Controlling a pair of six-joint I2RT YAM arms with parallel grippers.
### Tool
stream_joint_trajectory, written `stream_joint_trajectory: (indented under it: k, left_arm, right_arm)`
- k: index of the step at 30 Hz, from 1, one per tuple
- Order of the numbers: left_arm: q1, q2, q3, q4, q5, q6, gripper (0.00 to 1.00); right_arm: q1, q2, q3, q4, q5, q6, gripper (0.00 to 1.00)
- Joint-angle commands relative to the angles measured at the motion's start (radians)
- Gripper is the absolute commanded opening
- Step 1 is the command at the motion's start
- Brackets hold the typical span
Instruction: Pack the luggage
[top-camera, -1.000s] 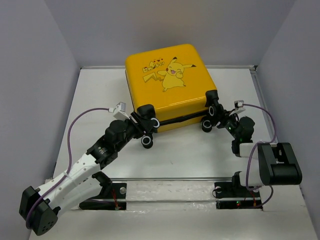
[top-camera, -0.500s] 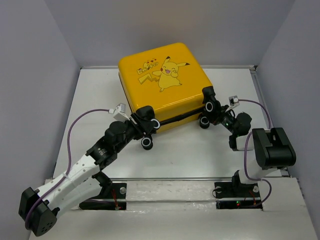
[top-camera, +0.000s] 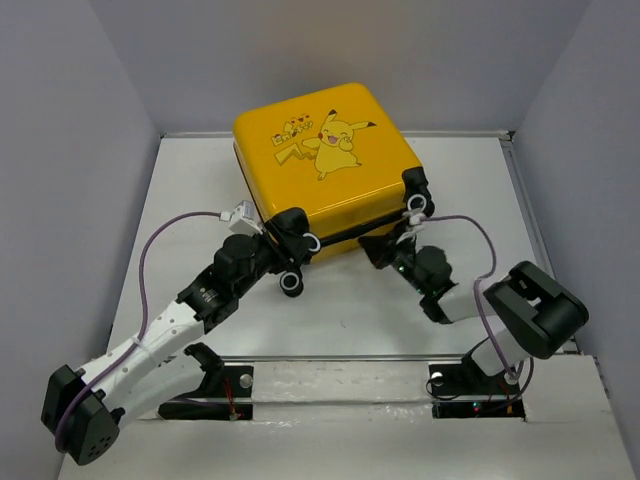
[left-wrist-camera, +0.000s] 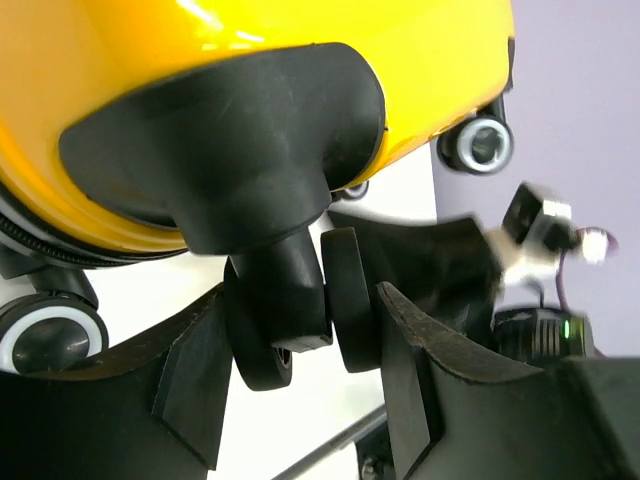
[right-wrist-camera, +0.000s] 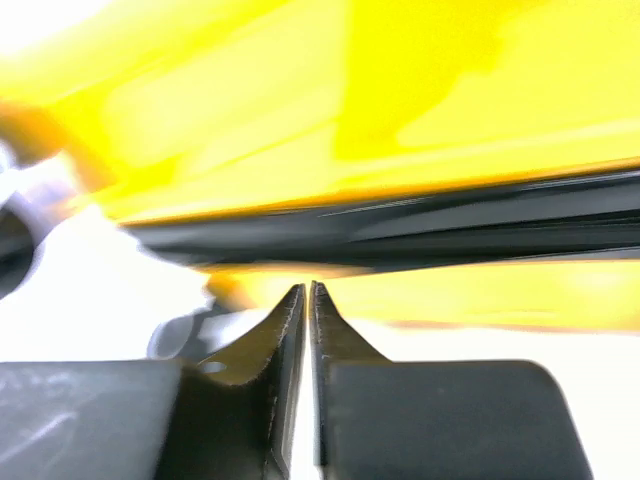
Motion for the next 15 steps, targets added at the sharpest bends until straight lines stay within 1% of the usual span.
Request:
stream_joint_trajectory:
  k: [1,2,3,5,7,8,10,11,12,13,14,15]
  left_arm:
    - [-0.016,0.046,0.168,0.294,0.123,0.065,0.06]
    - [-0.016,0.055,0.18,0.297,0.127,0.065,0.06]
    - [-0.017,0.065,0.202,0.305,0.132,0.065,0.06]
    - [-0.016,0.076,0.22,0.305,0.131,0.071,0.06]
    - [-0.014,0.073,0.239,0.303,0.134,0.075,0.06]
    - [-0.014,0.067,0.242,0.287,0.131,0.077,0.06]
    - [-0.011,0.049,0.252,0.256,0.118,0.091,0.06]
    - [-0.01,0.023,0.252,0.242,0.109,0.098,0.06]
    - [-0.004,0.009,0.248,0.215,0.098,0.107,0.06]
    - [0.003,-0.006,0.233,0.204,0.1,0.111,0.06]
    - [0.009,-0.041,0.22,0.192,0.098,0.115,0.06]
    - [0.024,-0.063,0.205,0.161,0.089,0.121,0.06]
  right_arm:
    - [0.33,-0.025,0.057,-0.054,0.417,-0.156,0.07]
    - [0.379,-0.014,0.074,-0.062,0.439,-0.186,0.07]
    - [0.471,0.013,0.118,-0.089,0.48,-0.202,0.07]
    - [0.563,0.039,0.19,-0.149,0.493,-0.213,0.07]
    - [0.602,0.074,0.215,-0.143,0.456,-0.196,0.07]
    - [0.632,0.078,0.244,-0.186,0.473,-0.21,0.07]
    - [0.614,0.061,0.264,-0.316,0.551,-0.186,0.07]
    - [0.59,0.018,0.25,-0.345,0.548,-0.17,0.07]
    - [0.553,-0.014,0.226,-0.376,0.529,-0.146,0.07]
    - [0.45,-0.054,0.174,-0.408,0.445,-0.113,0.07]
    - [0.407,-0.138,0.142,-0.434,0.427,-0.062,0.07]
    - [0.375,-0.183,0.108,-0.442,0.419,-0.052,0.07]
